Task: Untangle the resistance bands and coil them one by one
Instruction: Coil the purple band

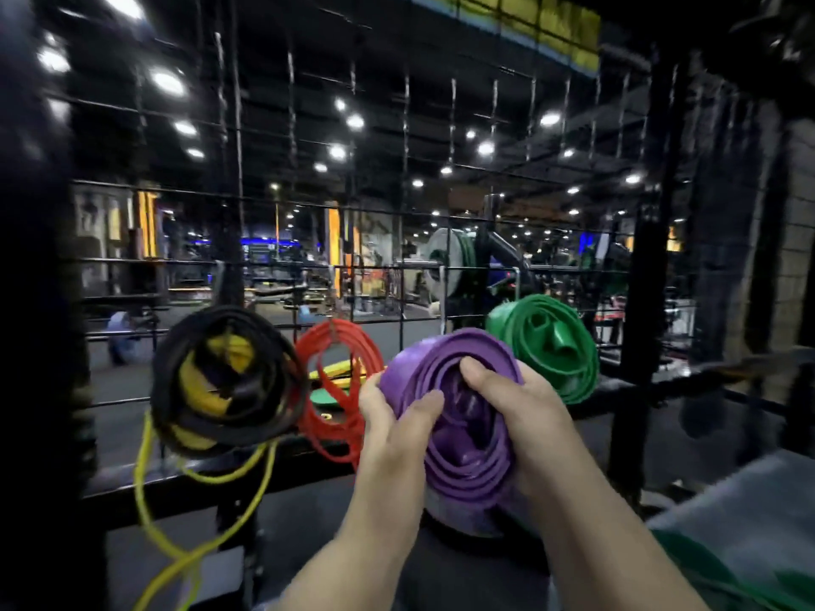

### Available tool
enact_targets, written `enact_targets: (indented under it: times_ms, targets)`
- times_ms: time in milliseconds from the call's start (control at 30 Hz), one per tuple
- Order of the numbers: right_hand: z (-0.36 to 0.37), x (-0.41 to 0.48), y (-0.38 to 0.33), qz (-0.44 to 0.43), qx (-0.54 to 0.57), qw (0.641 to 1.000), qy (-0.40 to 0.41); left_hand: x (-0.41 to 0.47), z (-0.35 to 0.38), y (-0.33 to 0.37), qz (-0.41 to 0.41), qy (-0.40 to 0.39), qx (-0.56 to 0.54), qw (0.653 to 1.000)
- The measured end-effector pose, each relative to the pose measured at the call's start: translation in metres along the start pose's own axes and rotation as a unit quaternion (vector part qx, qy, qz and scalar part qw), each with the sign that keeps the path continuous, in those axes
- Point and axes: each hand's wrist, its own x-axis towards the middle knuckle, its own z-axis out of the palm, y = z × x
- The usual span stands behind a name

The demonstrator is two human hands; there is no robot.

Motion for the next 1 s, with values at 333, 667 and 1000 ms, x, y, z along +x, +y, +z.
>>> enact_targets:
  times_ms: [333, 667, 1000]
  targets:
    - [0.073, 0.040, -0.029, 0.036, -0.040, 0.996, -0.077, 0.031, -0.030, 0.047, 0.104, 0.130, 0.089, 0.982]
    - [0.107, 0.078, -0.033, 0.079, -0.132, 0.982, -0.106, 0.046, -0.038, 0.055, 0.096, 0.189, 0.091, 0.973]
    - [0.114, 0.097, -0.027, 0.098, -0.226, 0.963, -0.113, 0.039, -0.040, 0.046, 0.079, 0.193, 0.159, 0.965]
